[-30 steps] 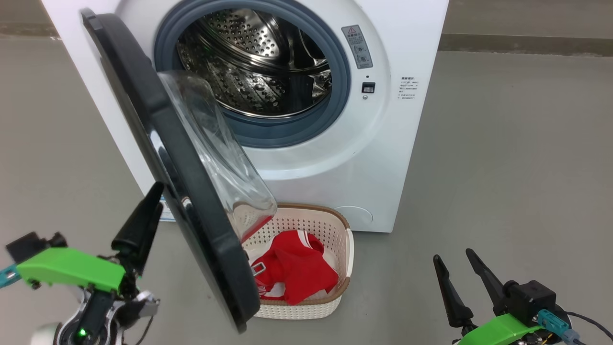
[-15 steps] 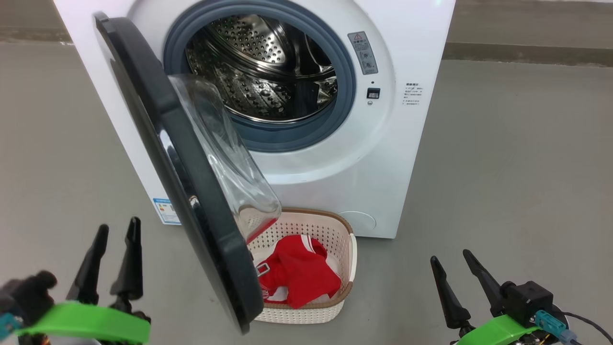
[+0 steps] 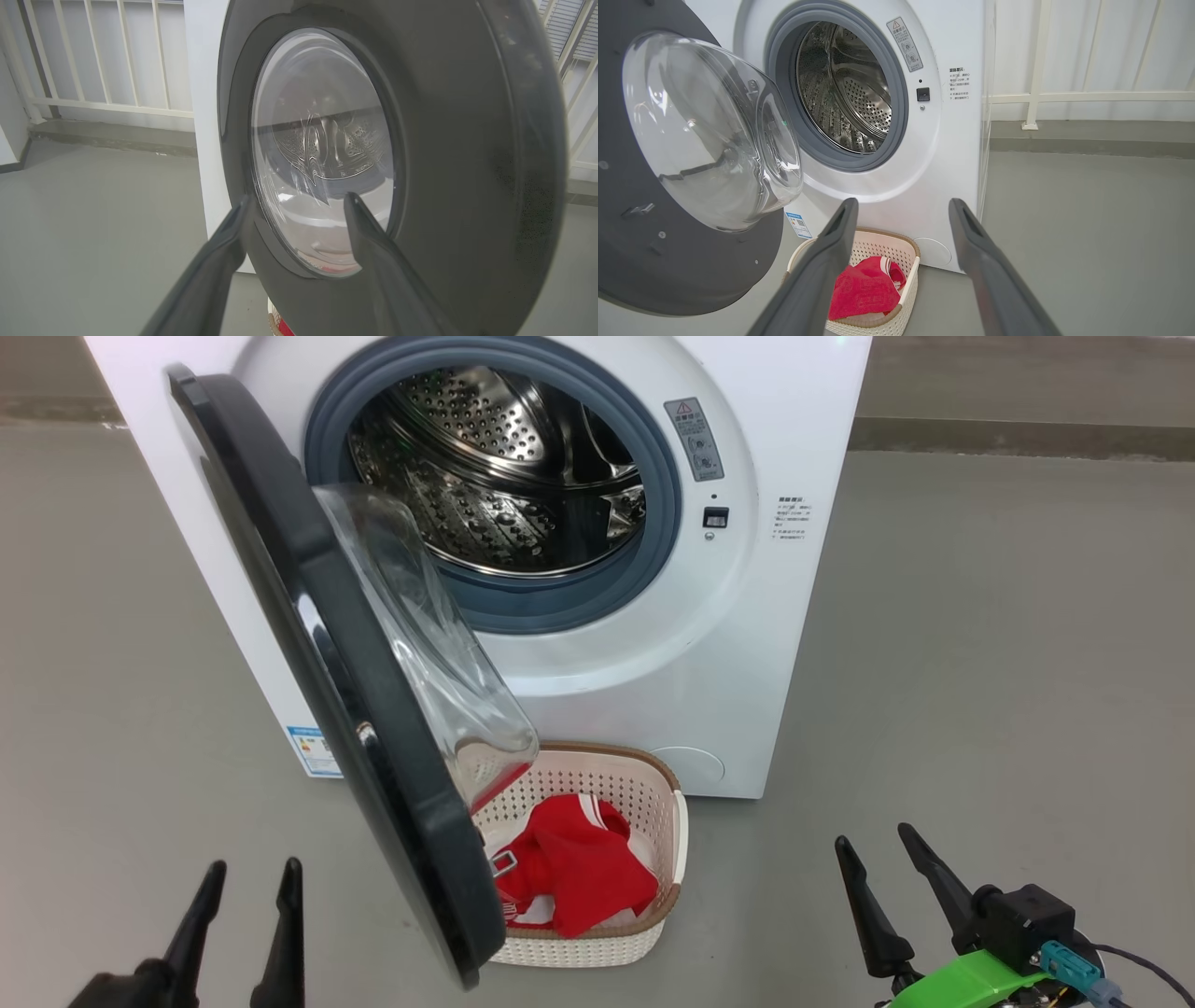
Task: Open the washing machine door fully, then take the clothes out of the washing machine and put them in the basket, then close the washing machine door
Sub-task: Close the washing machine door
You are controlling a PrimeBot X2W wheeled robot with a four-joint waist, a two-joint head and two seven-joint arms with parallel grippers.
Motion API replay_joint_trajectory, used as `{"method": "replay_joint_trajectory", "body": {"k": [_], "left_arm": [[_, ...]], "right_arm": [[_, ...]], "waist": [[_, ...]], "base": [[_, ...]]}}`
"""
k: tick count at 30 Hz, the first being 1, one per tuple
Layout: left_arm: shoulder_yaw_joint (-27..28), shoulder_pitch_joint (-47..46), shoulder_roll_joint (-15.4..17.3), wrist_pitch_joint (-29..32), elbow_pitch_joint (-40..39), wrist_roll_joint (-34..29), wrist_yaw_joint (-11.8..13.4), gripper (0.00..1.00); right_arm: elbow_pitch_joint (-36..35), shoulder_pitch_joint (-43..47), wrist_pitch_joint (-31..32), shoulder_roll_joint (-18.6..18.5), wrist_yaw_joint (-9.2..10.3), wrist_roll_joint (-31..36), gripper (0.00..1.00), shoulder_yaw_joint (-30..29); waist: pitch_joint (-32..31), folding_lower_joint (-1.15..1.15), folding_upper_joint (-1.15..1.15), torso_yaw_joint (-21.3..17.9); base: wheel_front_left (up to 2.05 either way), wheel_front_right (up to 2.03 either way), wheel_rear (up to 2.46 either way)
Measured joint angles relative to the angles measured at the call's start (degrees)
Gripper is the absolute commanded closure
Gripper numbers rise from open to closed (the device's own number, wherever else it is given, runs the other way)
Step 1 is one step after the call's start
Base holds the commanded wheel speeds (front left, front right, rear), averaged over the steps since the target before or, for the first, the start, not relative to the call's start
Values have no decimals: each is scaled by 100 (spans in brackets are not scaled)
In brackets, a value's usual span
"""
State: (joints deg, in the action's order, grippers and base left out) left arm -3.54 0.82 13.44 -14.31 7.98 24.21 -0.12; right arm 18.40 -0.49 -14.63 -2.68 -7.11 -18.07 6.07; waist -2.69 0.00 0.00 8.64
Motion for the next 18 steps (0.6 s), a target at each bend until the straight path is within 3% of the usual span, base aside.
{"method": "replay_joint_trajectory", "body": {"k": [9, 18], "left_arm": [[479, 366, -503, 0, -131, -914, -249, 0], [720, 416, -802, 0, -8, -1282, -409, 0]], "right_arm": [[-8, 0, 0, 0, 0, 0, 0, -10], [-2, -1, 0, 0, 0, 0, 0, 13]], "waist": [[11, 0, 0, 0], [24, 0, 0, 3]], "base": [[0, 0, 0], [0, 0, 0]]}}
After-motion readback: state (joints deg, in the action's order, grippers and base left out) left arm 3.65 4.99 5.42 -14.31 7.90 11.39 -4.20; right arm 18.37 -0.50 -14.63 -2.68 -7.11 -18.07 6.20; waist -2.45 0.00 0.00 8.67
